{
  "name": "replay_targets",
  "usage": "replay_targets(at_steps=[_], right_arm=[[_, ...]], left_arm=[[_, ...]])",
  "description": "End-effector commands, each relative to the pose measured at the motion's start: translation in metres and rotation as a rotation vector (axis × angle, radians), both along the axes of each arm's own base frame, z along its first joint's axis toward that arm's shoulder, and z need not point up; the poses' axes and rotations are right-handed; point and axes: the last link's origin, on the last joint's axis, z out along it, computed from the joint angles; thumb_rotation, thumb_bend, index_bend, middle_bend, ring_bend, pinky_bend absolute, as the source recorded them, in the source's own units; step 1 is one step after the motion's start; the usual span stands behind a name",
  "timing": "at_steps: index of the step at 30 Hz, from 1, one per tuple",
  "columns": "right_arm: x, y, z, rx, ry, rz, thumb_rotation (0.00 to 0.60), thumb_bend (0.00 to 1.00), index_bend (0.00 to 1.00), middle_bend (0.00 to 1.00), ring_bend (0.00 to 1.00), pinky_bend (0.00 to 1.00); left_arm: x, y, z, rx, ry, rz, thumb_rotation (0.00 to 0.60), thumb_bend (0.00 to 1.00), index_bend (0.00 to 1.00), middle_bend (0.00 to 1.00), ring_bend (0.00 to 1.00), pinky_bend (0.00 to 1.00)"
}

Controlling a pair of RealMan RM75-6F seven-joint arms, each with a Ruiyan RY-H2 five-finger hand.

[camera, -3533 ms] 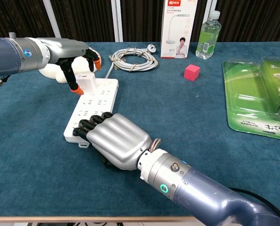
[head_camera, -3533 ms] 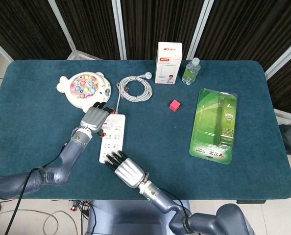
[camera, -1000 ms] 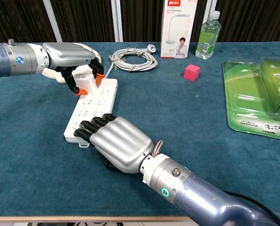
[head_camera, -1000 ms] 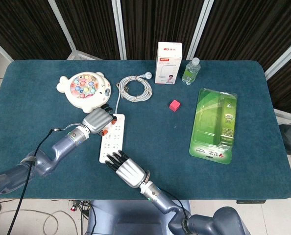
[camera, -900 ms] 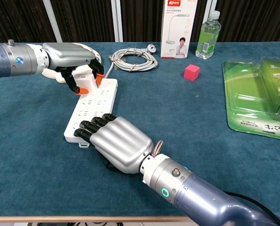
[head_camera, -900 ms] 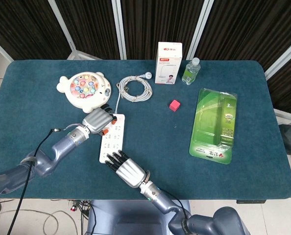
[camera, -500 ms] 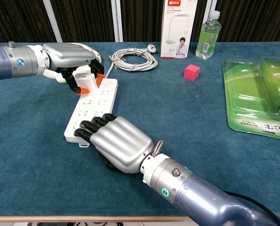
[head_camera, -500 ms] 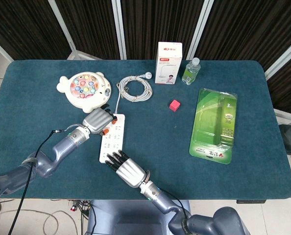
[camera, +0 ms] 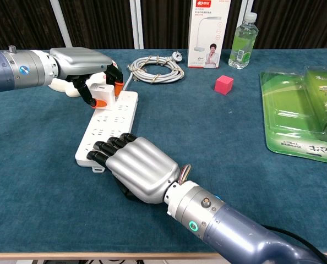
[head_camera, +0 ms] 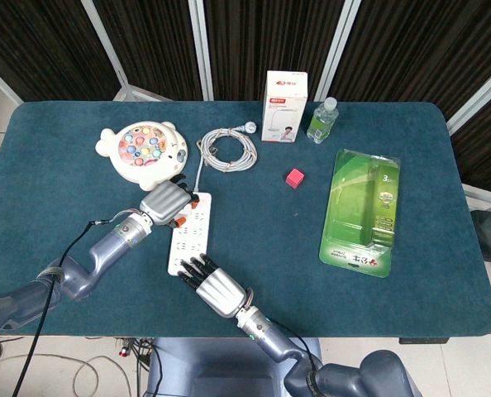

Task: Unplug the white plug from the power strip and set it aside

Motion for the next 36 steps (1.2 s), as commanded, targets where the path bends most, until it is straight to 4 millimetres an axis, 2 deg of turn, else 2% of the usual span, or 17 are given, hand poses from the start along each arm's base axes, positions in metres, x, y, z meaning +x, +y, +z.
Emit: replay_targets(at_steps=[1, 18, 36], right_arm=[[0.000, 0.001, 0.000, 0.000, 0.000, 0.001, 0.600, 0.93, 0.24, 0.21, 0.17, 0.22], [0.000, 0.004, 0.000, 0.004, -0.002, 0.000, 0.600, 0.93, 0.24, 0.21, 0.17, 0.22], [0.002, 0.007, -0.001, 0.015, -0.010, -0.004, 0.600, 0.93, 0.25, 0.21, 0.17, 0.22]], left_arm=[[0.001, 0.000, 0.001, 0.003, -0.009, 0.002, 0.600, 0.41, 0.79, 0.83, 0.33, 0.14], [-0.009, -0.005, 0.006, 0.003, 0.004, 0.026, 0.600, 0.42, 0.79, 0.85, 0.35, 0.16], [0.003, -0.007, 0.011, 0.007, -0.038, 0.016, 0.600, 0.42, 0.80, 0.86, 0.36, 0.17]])
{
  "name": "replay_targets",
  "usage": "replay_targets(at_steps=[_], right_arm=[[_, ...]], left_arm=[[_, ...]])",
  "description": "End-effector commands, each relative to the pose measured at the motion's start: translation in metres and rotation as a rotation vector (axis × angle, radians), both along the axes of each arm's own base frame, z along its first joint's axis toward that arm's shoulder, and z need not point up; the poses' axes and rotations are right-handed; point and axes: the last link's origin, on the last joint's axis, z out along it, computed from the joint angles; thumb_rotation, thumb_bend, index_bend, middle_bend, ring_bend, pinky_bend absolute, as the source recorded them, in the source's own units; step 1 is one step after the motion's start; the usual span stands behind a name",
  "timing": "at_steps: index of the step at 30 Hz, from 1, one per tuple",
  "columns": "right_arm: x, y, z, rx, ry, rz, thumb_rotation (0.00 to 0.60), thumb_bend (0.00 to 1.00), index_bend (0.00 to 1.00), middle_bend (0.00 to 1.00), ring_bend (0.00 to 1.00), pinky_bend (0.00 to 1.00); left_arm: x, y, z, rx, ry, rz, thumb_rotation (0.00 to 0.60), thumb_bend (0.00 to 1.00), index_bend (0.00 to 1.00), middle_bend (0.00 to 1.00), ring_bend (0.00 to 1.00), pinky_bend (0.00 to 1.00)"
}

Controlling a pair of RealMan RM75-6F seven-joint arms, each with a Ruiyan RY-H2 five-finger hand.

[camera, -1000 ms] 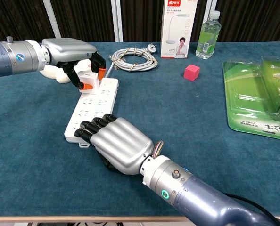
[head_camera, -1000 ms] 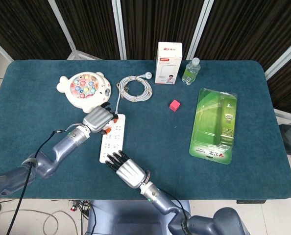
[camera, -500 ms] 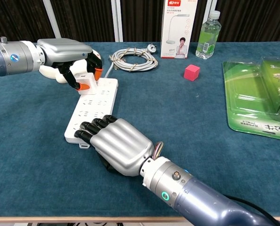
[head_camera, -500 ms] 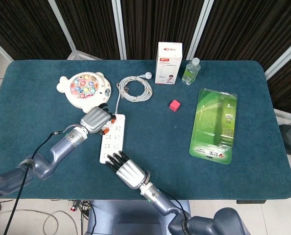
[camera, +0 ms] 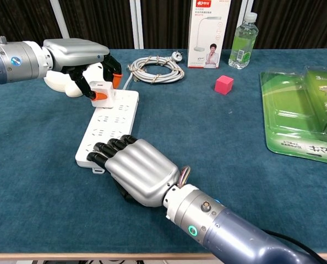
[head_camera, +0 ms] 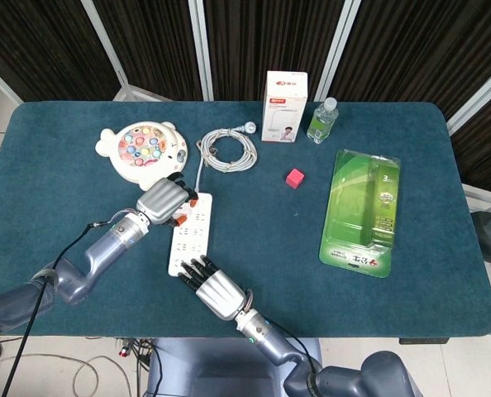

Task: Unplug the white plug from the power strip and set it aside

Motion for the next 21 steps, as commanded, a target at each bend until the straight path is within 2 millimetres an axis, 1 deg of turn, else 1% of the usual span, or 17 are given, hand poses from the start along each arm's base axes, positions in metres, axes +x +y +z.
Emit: replay_targets(at_steps=[1, 11, 21], right_arm=[[0.000, 0.001, -0.001, 0.003, -0.001, -0.003, 0.600, 0.93, 0.25, 0.21, 0.17, 0.22], [0.000, 0.002, -0.002, 0.007, -0.001, -0.004, 0.600, 0.93, 0.25, 0.21, 0.17, 0.22], [0.003, 0.001, 0.001, -0.007, -0.016, 0.001, 0.600, 0.93, 0.25, 0.21, 0.17, 0.22]], left_arm=[[0.000, 0.000, -0.001, -0.002, 0.000, 0.002, 0.600, 0.42, 0.80, 0.86, 0.36, 0.17], [0.006, 0.000, 0.002, 0.003, -0.035, 0.010, 0.600, 0.42, 0.80, 0.86, 0.37, 0.18], [0.019, 0.006, 0.018, 0.034, -0.101, 0.010, 0.600, 0.42, 0.80, 0.86, 0.37, 0.18]])
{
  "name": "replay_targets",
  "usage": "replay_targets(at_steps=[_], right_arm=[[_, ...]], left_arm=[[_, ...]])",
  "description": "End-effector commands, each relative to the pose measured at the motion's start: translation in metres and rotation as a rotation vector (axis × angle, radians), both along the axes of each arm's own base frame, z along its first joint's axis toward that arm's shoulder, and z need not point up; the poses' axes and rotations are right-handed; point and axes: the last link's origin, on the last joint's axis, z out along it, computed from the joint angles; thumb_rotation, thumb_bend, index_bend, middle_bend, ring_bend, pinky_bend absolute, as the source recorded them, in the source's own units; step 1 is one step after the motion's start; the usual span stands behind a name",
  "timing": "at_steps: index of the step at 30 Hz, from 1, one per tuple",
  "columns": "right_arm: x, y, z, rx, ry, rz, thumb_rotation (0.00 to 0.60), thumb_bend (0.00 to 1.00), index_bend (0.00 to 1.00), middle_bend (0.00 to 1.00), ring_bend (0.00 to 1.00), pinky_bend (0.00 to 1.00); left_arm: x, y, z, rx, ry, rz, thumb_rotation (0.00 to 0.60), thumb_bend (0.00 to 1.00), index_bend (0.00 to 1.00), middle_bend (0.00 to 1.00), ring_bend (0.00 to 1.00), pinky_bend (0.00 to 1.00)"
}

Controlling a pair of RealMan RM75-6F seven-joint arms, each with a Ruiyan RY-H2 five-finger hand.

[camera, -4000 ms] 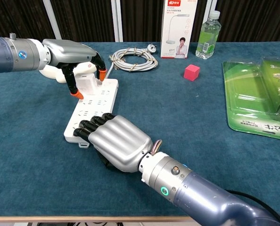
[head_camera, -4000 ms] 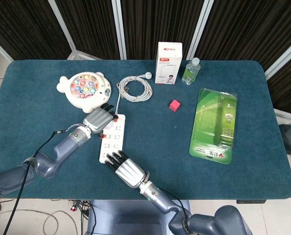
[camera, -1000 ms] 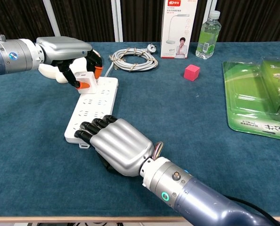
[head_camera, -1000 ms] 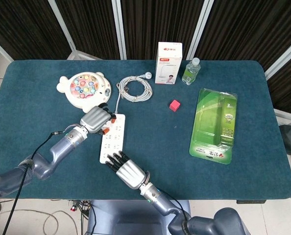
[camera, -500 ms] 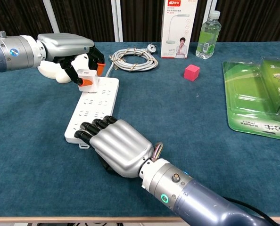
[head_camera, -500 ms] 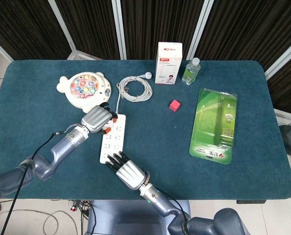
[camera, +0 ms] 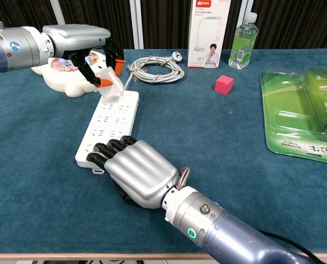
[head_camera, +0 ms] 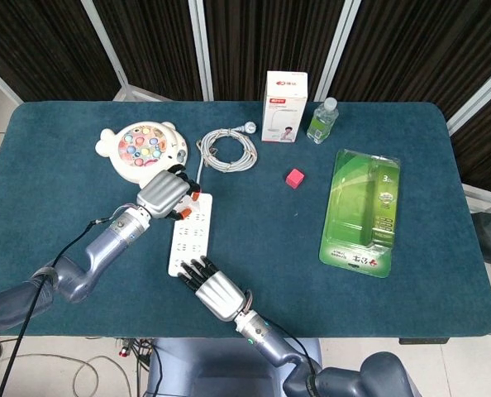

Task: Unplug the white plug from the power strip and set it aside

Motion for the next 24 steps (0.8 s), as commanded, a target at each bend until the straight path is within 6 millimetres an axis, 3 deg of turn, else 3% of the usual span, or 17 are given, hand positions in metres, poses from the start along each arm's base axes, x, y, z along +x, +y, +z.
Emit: replay_targets(at_steps=[1, 12, 24], right_arm=[[0.002, -0.001, 0.003, -0.009, -0.011, 0.000, 0.600, 0.93, 0.25, 0.21, 0.17, 0.22], [0.013, -0.012, 0.023, -0.085, -0.055, 0.026, 0.600, 0.93, 0.25, 0.21, 0.17, 0.19], [0.014, -0.041, 0.068, -0.228, -0.104, 0.013, 0.600, 0.93, 0.23, 0.21, 0.17, 0.17]], left_arm=[[0.003, 0.001, 0.005, 0.012, -0.010, -0.004, 0.600, 0.42, 0.80, 0.86, 0.37, 0.18], [0.003, -0.002, 0.018, 0.037, -0.009, -0.014, 0.600, 0.42, 0.80, 0.86, 0.37, 0.18], [-0.026, -0.014, 0.023, 0.069, 0.037, 0.029, 0.600, 0.42, 0.79, 0.85, 0.36, 0.18]])
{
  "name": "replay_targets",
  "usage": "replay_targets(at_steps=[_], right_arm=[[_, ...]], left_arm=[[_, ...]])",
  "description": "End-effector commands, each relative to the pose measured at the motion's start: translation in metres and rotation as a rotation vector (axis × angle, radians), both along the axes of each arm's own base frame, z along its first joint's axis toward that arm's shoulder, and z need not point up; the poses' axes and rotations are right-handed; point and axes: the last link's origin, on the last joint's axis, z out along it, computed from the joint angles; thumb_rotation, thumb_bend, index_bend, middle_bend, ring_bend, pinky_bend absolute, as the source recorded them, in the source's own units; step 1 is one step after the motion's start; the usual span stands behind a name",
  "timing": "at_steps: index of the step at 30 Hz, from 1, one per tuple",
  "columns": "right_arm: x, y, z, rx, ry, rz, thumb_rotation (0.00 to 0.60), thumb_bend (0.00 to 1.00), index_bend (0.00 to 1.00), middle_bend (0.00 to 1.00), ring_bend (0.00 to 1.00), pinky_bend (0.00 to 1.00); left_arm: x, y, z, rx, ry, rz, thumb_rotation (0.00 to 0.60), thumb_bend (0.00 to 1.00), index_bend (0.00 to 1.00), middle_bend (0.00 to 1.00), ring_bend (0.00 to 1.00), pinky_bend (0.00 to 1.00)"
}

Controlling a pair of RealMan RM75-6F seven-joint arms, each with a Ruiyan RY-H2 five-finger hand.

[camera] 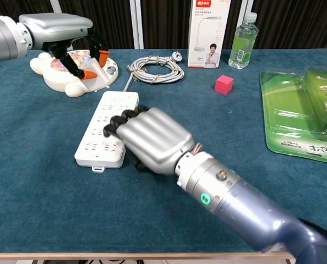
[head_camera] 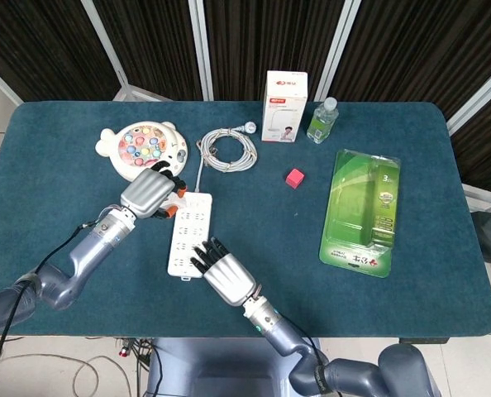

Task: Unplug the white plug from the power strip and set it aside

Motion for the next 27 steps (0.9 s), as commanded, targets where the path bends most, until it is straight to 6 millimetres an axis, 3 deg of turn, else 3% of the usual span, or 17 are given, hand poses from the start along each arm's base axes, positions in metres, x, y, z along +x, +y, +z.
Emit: replay_targets(at_steps=[1, 8, 14, 16, 19, 22, 27], right_arm=[[-0.002, -0.010, 0.015, -0.042, -0.010, -0.010, 0.600, 0.93, 0.23, 0.21, 0.17, 0.17], [-0.015, -0.028, 0.047, -0.110, -0.020, -0.036, 0.600, 0.93, 0.23, 0.21, 0.17, 0.17], [-0.028, -0.033, 0.067, -0.138, -0.019, -0.058, 0.600, 0.92, 0.23, 0.21, 0.17, 0.17], [-0.033, -0.035, 0.071, -0.147, -0.011, -0.069, 0.600, 0.84, 0.23, 0.21, 0.17, 0.17], [-0.043, -0.038, 0.077, -0.160, 0.007, -0.090, 0.600, 0.59, 0.18, 0.21, 0.17, 0.16], [-0.054, -0.043, 0.084, -0.178, 0.022, -0.115, 0.600, 0.50, 0.13, 0.21, 0.15, 0.14], [-0.077, -0.049, 0.104, -0.210, 0.014, -0.180, 0.600, 0.48, 0.05, 0.17, 0.11, 0.12]], left_arm=[[-0.009, -0.004, 0.000, 0.008, 0.011, 0.017, 0.600, 0.42, 0.78, 0.85, 0.36, 0.18], [-0.033, -0.010, 0.002, 0.037, 0.076, 0.058, 0.600, 0.39, 0.73, 0.81, 0.36, 0.16], [-0.052, -0.014, 0.003, 0.050, 0.135, 0.114, 0.600, 0.22, 0.53, 0.59, 0.26, 0.08], [-0.056, -0.015, 0.004, 0.057, 0.143, 0.128, 0.600, 0.17, 0.45, 0.50, 0.22, 0.06], [-0.060, -0.018, 0.005, 0.077, 0.146, 0.153, 0.600, 0.11, 0.37, 0.36, 0.16, 0.03], [-0.061, -0.023, 0.007, 0.107, 0.134, 0.177, 0.600, 0.07, 0.27, 0.26, 0.11, 0.00], [-0.063, -0.031, 0.012, 0.162, 0.094, 0.221, 0.600, 0.07, 0.18, 0.20, 0.08, 0.00]])
